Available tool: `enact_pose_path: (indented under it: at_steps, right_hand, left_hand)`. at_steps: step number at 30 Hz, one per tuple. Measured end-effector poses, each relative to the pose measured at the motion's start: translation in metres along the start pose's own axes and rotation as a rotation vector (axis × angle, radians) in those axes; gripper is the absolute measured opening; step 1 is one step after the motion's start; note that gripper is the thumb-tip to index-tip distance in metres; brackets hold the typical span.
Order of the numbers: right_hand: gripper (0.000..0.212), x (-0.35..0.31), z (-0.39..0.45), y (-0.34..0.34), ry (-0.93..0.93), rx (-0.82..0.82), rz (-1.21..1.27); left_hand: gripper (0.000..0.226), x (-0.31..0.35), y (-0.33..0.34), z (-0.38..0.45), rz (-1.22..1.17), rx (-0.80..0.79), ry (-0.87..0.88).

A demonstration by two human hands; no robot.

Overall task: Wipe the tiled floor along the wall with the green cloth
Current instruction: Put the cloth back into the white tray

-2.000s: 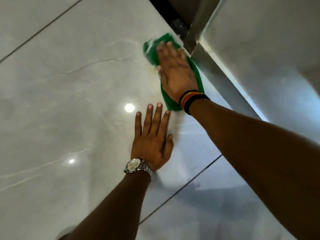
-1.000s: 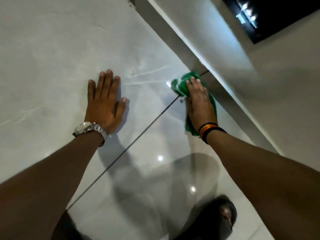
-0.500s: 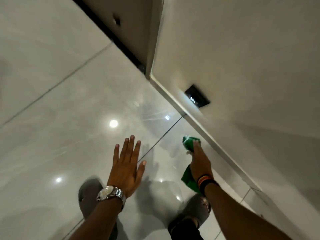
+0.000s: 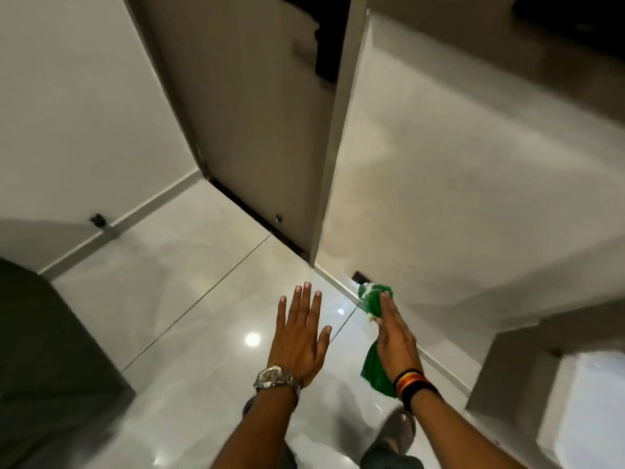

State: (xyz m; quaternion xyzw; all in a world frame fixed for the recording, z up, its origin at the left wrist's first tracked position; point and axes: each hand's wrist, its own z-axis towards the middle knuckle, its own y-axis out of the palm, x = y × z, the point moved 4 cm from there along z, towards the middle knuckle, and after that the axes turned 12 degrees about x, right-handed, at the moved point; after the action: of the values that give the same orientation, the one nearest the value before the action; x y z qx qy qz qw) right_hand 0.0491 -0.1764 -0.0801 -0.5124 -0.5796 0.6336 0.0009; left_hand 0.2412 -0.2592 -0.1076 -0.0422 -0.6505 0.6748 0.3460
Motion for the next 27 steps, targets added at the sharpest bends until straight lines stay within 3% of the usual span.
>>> enact_pose_path:
  at_steps: [4, 9, 17, 22, 27]
  right_hand:
    - [0.061, -0.028, -0.024, -0.064, -0.042, 0.196, 0.048]
    - [0.057, -0.025, -0.046, -0.127, -0.010, 0.414, 0.128]
    - [0.054, 0.070, -0.099, -0.246, 0.131, 0.742, 0.085]
    - [0.061, 0.145, -0.102, -0.284, 0.292, 0.706, -0.028]
    - [0.061, 0.193, -0.073, -0.287, 0.287, 0.586, -0.069]
  left_hand:
    - [0.076, 0.030, -0.047, 0.009, -0.031, 0.027, 0.117]
    - [0.072, 0.071, -0.056, 0.037, -0.078, 0.064, 0.299]
    - [0.071, 0.208, -0.032, 0.015, -0.134, 0.067, 0.537]
    - [0.073, 0.277, -0.003, -0.011, -0.104, 0.031, 0.546]
    - [0.073, 0.317, 0.025, -0.035, -0.065, 0.054, 0.542]
